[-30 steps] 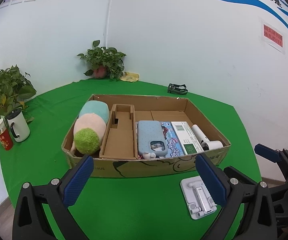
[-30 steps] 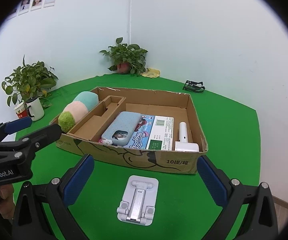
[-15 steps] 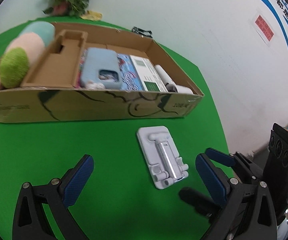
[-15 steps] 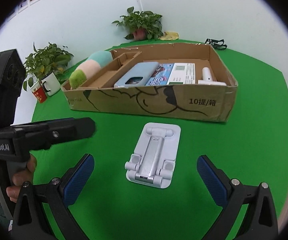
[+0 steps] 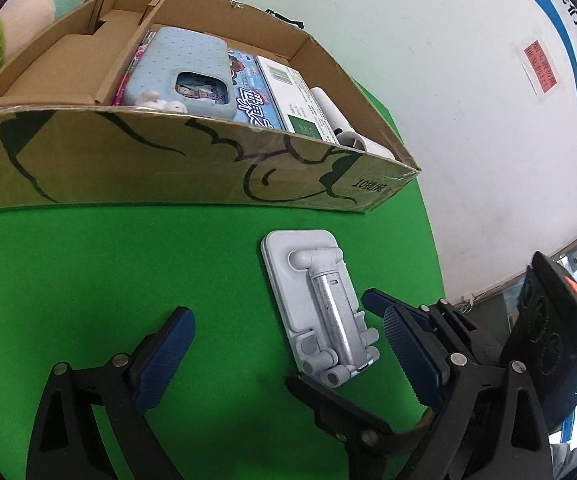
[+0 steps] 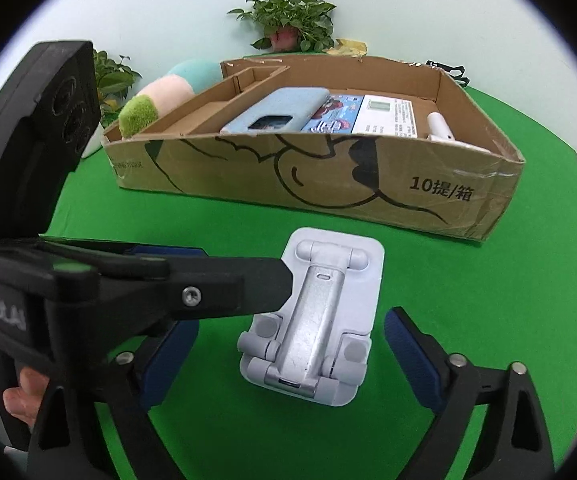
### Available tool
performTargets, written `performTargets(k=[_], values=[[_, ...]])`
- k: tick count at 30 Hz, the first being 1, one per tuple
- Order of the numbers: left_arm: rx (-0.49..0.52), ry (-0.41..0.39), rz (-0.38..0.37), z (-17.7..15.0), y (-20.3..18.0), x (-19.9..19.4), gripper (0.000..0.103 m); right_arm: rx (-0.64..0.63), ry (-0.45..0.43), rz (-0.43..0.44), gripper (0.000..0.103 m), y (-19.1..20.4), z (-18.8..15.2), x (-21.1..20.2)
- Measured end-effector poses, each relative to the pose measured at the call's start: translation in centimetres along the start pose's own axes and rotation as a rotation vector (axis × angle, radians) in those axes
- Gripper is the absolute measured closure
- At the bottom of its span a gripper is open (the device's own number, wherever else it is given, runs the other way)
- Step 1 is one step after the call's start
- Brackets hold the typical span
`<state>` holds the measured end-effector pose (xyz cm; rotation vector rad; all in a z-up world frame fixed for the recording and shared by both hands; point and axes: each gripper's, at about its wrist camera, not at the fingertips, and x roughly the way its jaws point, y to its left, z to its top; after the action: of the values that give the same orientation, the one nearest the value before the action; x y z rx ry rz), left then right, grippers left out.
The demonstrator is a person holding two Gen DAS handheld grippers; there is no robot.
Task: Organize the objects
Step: 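Move the left tool to the white phone stand and grasp it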
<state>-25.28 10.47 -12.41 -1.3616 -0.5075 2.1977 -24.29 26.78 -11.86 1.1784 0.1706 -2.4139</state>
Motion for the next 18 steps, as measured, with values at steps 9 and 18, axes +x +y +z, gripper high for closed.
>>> performTargets(k=[9,18], values=[[-0.028,0.016,-0.018,-1.1,0.3,-1.0,0.011,0.009,0.039,-0.049,0.031,-0.4,-0.7,0.7],[-0.068,0.082,-0.131,-3.2,-1.2,-0.6,0.017,0.093,0.051,0.051,0.034,-0.4,-3.5,-2.0]])
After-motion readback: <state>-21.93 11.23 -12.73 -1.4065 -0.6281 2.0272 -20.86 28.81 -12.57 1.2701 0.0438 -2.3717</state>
